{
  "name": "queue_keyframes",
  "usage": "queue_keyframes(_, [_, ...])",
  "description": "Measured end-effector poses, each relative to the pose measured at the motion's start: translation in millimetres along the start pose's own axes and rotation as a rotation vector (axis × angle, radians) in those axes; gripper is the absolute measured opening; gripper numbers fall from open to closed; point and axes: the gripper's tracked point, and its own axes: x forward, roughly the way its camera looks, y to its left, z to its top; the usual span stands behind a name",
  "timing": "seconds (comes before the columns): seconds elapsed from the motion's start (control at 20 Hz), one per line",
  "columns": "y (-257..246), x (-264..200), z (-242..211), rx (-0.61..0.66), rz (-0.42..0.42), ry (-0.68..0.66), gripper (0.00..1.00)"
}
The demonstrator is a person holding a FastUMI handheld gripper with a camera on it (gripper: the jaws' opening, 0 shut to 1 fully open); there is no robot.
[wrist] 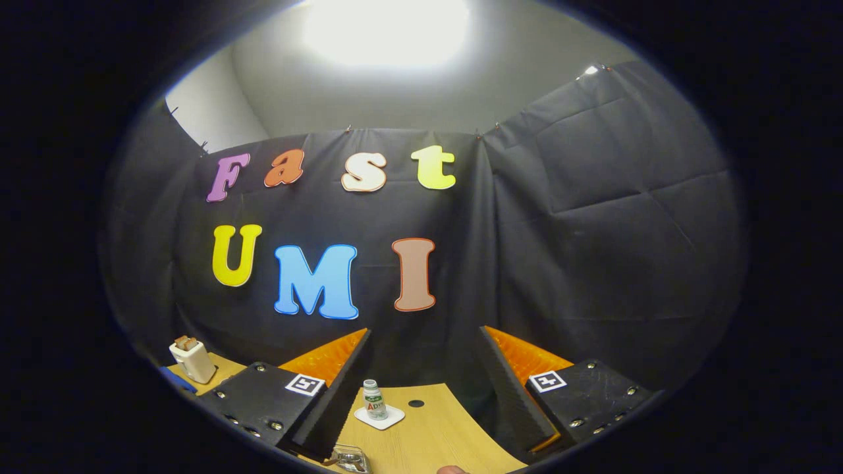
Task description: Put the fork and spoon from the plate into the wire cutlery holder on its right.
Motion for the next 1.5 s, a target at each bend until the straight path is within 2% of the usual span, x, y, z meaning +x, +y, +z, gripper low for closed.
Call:
queue_keyframes(0.35, [-32, -11, -10, 0.026, -0.062, 0.055, 0.97])
queue_keyframes(0.55, [-35, -23, -23, 0.013, -0.058, 0.107, 0.97])
queue_keyframes(0.8, [-5, -20, -29, 0.031, -0.001, 0.117, 0.97])
queue_keyframes(1.15, [64, -31, -47, 0.118, 0.099, 0.182, 0.97])
queue_keyframes(1.5, [120, -47, -48, 0.067, 0.157, 0.210, 0.97])
